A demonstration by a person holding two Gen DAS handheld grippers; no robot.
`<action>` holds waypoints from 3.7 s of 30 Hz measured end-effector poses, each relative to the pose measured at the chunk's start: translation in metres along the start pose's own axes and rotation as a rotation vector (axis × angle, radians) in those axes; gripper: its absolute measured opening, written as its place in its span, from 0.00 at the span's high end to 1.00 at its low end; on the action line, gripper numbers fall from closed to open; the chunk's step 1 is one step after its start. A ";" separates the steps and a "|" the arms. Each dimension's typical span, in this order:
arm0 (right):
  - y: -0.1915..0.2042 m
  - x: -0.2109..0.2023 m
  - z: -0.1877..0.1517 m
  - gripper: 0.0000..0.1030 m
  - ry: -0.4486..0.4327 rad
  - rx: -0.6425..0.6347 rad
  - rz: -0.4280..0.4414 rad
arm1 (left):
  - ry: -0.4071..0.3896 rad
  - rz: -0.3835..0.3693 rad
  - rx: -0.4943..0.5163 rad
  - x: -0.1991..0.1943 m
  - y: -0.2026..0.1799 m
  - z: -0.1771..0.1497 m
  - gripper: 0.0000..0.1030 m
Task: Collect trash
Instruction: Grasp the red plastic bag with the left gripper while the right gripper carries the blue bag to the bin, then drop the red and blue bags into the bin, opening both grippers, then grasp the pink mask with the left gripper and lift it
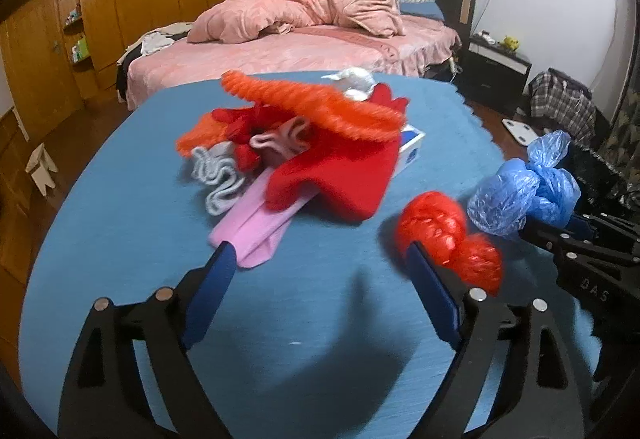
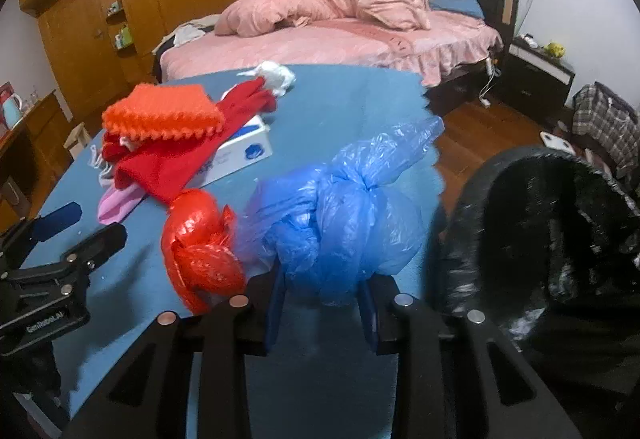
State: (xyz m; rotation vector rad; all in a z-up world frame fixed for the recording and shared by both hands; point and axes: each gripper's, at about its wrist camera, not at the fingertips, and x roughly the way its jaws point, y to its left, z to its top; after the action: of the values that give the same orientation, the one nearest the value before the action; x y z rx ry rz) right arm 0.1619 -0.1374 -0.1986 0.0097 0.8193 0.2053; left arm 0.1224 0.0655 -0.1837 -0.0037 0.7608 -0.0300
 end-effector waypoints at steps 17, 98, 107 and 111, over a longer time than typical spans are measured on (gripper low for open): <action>-0.034 -0.011 -0.010 0.69 -0.015 0.073 -0.016 | 0.095 -0.128 0.055 0.042 -0.063 0.009 0.55; 0.029 0.004 0.005 0.06 -0.085 -0.006 -0.021 | 0.072 0.020 -0.058 0.022 0.049 0.011 0.87; 0.031 0.005 0.003 0.06 -0.081 -0.009 -0.022 | 0.101 -0.019 -0.029 0.012 0.032 -0.004 0.52; 0.030 0.005 0.002 0.06 -0.084 -0.003 -0.025 | 0.092 -0.001 -0.026 0.017 0.033 0.000 0.42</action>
State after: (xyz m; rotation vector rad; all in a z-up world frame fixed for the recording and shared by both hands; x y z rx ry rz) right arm 0.1610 -0.1069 -0.1985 0.0054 0.7353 0.1813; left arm 0.1355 0.0978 -0.1962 -0.0275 0.8530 -0.0216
